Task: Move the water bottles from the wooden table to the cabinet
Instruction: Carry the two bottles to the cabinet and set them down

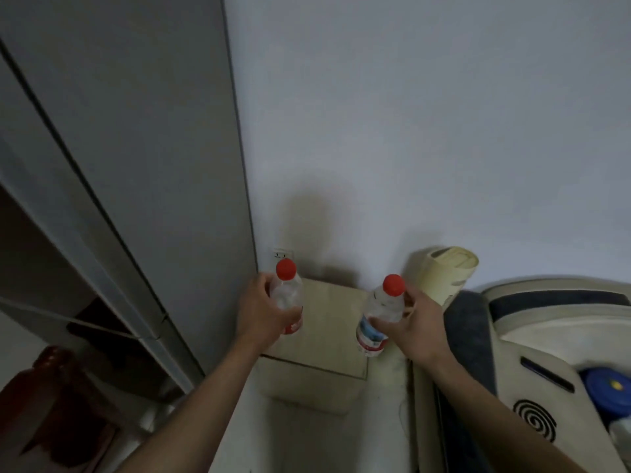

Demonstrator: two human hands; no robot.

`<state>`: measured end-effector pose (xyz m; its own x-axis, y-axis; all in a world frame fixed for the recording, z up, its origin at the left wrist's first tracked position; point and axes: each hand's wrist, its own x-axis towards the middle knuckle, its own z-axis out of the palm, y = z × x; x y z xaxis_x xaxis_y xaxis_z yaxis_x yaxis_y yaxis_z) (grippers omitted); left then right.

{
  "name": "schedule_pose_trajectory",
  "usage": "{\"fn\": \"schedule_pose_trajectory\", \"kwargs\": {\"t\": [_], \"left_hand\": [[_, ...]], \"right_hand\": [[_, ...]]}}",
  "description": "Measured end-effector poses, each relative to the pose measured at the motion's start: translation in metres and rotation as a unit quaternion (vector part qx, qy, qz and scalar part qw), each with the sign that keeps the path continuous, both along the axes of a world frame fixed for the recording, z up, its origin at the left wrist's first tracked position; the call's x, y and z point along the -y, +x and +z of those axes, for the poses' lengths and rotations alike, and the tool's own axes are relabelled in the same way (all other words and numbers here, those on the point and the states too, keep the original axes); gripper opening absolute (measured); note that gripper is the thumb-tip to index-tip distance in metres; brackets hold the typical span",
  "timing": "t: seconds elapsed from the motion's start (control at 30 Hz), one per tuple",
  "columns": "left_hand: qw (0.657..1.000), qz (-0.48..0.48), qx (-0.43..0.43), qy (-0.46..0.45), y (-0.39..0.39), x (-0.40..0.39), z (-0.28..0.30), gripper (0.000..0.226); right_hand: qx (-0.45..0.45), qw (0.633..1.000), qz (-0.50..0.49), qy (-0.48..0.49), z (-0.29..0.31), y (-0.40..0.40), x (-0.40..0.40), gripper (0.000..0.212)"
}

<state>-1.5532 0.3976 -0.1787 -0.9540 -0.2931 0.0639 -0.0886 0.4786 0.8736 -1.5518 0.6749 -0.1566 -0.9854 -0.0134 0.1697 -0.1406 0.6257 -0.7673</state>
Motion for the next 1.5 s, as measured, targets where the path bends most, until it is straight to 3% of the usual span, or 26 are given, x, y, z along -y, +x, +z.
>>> {"fn": "schedule_pose_trajectory", "kwargs": {"t": [0.33,0.67,1.0,1.2,1.5], "left_hand": [[0.998,-0.040,0.036,-0.031,-0.125,-0.005,-0.037,0.050],[0.996,-0.051,0.040,-0.060,-0.222,-0.009,-0.048,0.069],[0.994,-0.072,0.060,-0.063,-0.271,0.005,-0.099,0.067],[0.991,-0.097,0.091,-0.016,-0.296,0.016,-0.142,0.071],[0.990,-0.111,0.083,-0.040,-0.339,0.027,-0.209,0.070]], "right_hand": [[0.036,0.998,-0.055,0.000,-0.040,-0.109,0.009,0.056],[0.034,0.998,-0.054,-0.010,-0.075,-0.219,0.010,0.064],[0.065,0.995,-0.080,0.004,-0.107,-0.251,0.027,0.063],[0.093,0.989,-0.115,0.011,-0.127,-0.262,0.044,0.063],[0.108,0.985,-0.136,0.014,-0.179,-0.284,0.062,0.062]]}}
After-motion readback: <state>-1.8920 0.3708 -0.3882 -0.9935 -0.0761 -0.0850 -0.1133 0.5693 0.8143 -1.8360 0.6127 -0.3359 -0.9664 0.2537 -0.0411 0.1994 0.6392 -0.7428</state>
